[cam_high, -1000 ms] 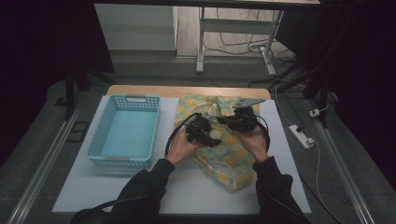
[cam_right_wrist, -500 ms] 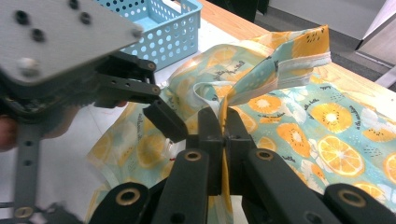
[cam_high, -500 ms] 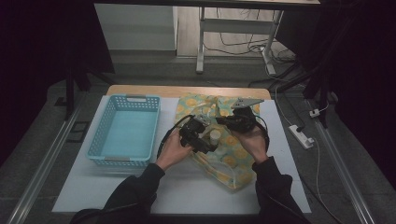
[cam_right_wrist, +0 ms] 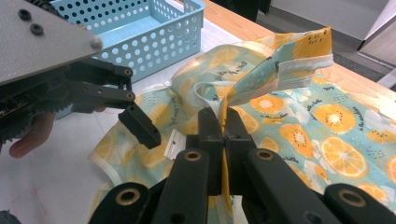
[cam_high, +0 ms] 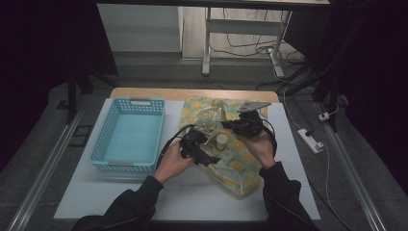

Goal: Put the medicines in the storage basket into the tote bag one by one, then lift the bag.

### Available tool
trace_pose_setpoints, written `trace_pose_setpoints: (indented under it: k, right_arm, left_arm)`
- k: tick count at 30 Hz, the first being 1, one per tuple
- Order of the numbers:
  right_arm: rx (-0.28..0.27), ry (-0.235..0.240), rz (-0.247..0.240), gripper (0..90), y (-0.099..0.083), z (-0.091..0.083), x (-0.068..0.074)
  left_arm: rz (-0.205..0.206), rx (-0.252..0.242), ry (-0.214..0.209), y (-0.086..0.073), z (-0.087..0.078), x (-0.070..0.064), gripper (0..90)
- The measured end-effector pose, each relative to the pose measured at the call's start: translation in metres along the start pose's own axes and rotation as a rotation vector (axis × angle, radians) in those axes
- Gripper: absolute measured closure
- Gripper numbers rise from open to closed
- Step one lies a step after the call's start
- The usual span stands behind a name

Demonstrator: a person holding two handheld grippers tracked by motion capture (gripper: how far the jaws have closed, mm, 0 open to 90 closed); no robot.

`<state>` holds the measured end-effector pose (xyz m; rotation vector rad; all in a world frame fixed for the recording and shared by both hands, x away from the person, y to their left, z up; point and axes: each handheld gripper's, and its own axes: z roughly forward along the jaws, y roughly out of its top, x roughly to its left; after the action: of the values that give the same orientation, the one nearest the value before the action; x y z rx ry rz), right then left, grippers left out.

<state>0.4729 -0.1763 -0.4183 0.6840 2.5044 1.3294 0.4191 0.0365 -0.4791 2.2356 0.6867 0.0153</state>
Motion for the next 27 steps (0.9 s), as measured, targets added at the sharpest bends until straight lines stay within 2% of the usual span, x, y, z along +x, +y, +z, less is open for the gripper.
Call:
trace_pose_setpoints:
  k: [9, 22, 27]
  right_arm:
    - [0.005, 0.002, 0.000, 89.6, 0.000, 0.001, 0.001]
    - [0.008, 0.002, 0.000, 89.6, 0.000, 0.002, 0.001]
    - [0.008, 0.003, -0.003, 89.6, 0.000, 0.002, 0.001]
  left_arm:
    - [0.017, 0.022, 0.008, -0.012, 0.004, -0.004, 0.0]
    - [-0.027, 0.090, 0.049, -0.019, 0.019, 0.008, 3.1]
    - [-0.021, 0.121, 0.047, -0.024, 0.027, 0.010, 3.6]
